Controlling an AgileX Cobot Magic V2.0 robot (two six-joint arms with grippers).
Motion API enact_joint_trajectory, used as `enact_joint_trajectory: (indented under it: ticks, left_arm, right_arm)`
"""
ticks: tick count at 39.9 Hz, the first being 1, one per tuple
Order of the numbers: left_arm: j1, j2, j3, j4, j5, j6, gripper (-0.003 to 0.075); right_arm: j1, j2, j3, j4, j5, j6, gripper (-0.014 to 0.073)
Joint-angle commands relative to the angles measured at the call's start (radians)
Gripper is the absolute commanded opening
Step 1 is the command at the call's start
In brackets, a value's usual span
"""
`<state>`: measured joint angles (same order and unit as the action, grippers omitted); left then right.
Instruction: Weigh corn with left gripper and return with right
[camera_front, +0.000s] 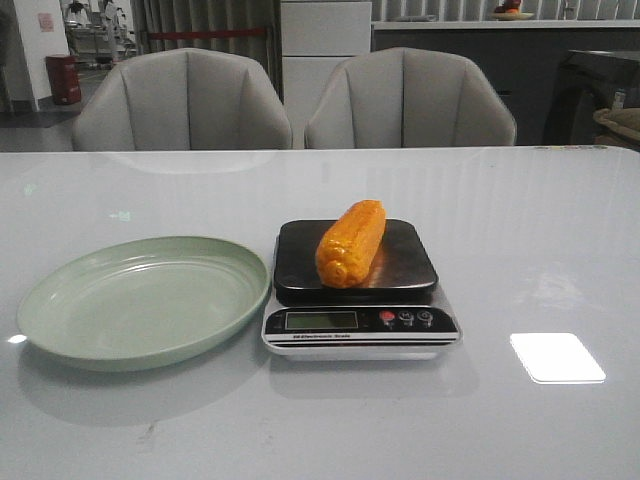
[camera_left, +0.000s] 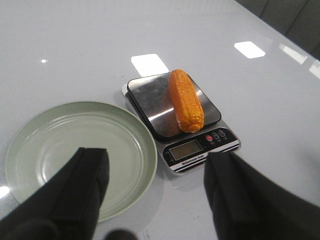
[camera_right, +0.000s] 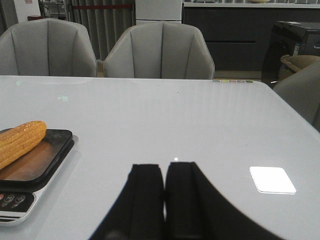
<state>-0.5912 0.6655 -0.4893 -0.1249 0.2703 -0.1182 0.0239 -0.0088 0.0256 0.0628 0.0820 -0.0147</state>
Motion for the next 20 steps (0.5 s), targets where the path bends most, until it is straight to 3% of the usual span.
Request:
enact_joint_trajectory:
  ticks: [1,9,12,16,20]
  left_arm:
    - [0.003,-0.115,-0.004,0.012,-0.002,0.0,0.0469]
    - [0.003,-0.32,0.006,0.083,0.19,0.0,0.0461]
    - [0.003,-0.384,0.008,0.113,0.263,0.0,0.0414]
    - [0.003,-0.45,0.01,0.165,0.339,0.0,0.0293]
    - [0.003,-0.506,0.03,0.212,0.383,0.0,0.0119]
  right_arm:
    - [-0.003,-0.019,0.011,-0.007,-0.082,-0.009,0.0177]
    - [-0.003,-0.019,0.011,-0.007,-0.11,-0.009,0.0177]
    - [-0.003,-0.019,0.011,-0.007,-0.151,-0.009,0.0177]
    - [-0.003,-0.019,0.01,-0.007,-0.22,-0.009,0.0177]
    - [-0.003,-0.019,0.01,-0.007,-0.287,-0.009,0.0177]
